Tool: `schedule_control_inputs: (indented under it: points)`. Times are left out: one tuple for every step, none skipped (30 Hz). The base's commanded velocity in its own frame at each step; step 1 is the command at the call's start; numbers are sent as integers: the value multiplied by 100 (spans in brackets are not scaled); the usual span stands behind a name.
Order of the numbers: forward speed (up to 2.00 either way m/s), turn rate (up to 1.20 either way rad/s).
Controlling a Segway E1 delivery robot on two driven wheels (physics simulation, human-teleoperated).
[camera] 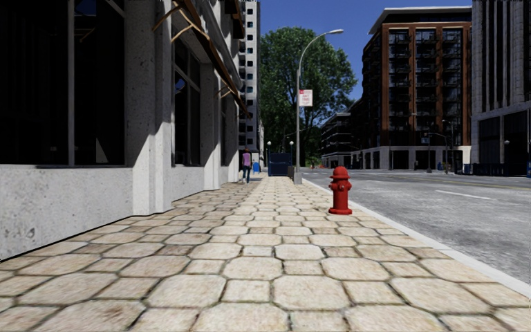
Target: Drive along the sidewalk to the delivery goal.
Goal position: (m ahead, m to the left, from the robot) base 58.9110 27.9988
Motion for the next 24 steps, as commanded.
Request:
schedule_control_inputs:
  points:
    - [195, 4]
    - [195, 0]
    - [195, 0]
    - [195, 0]
    - [195, 0]
    - [195, 0]
    - [195, 0]
    - [195, 0]
    - [195, 0]
    - [195, 0]
    - [195, 0]
    - [195, 0]
    - [195, 0]
    - [195, 0]
    - [195, 3]
    - [195, 3]
    - [195, 52]
    - [195, 67]
    - [195, 73]
    - [195, 75]
    - [195, 75]
    - [195, 32]
    - [195, 14]
    - [195, 4]
